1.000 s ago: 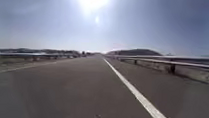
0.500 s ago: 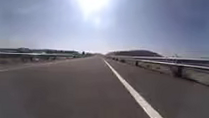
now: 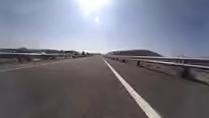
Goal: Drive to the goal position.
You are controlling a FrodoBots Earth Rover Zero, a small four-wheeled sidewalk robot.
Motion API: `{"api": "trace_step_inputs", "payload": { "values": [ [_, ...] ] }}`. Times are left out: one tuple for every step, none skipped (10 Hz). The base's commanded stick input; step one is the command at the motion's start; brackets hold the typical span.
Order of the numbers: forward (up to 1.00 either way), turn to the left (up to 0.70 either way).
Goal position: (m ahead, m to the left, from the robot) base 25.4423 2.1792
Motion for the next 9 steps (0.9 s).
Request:
{"api": "trace_step_inputs", "payload": {
  "values": [
    [0.7,0.29],
    [0.7,0.35],
    [0.7,0.17],
    [0.7,0.0],
    [0.7,0.0],
    [0.7,0.0],
    [0.7,0.0],
    [0.7,0.0],
    [0.7,0.0]
  ]
}}
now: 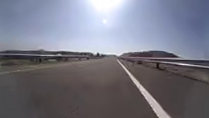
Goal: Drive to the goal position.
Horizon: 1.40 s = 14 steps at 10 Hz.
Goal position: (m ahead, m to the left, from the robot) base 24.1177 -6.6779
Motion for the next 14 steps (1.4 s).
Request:
{"api": "trace_step_inputs", "payload": {
  "values": [
    [0.7,0.0],
    [0.7,0.0],
    [0.7,0.0],
    [0.7,0.0],
    [0.7,0.0],
    [0.7,0.0],
    [0.7,0.0],
    [0.7,0.0],
    [0.7,0.0],
    [0.7,-0.1],
    [0.7,-0.29],
    [0.7,-0.14],
    [0.7,-0.01],
    [0.7,0.0]
  ]
}}
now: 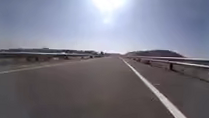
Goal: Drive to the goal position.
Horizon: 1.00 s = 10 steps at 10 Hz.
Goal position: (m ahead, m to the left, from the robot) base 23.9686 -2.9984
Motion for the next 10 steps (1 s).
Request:
{"api": "trace_step_inputs", "payload": {
  "values": [
    [0.7,0.0],
    [0.7,0.0],
    [0.7,0.0],
    [0.7,0.0],
    [0.7,0.0],
    [0.7,0.0],
    [0.7,0.0],
    [0.7,0.0],
    [0.7,0.0],
    [0.7,0.0]
  ]
}}
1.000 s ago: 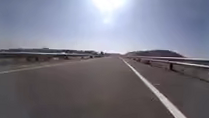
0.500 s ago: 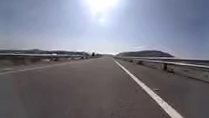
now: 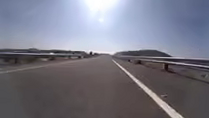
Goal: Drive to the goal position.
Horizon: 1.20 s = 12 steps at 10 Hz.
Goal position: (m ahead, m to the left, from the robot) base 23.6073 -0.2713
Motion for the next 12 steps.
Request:
{"api": "trace_step_inputs", "payload": {
  "values": [
    [0.7,0.0],
    [0.7,0.0],
    [0.7,0.0],
    [0.7,0.0],
    [0.7,0.0],
    [0.7,0.0],
    [0.7,0.0],
    [0.7,0.0],
    [0.7,0.0],
    [0.7,0.0],
    [0.7,0.0],
    [0.7,0.0]
  ]
}}
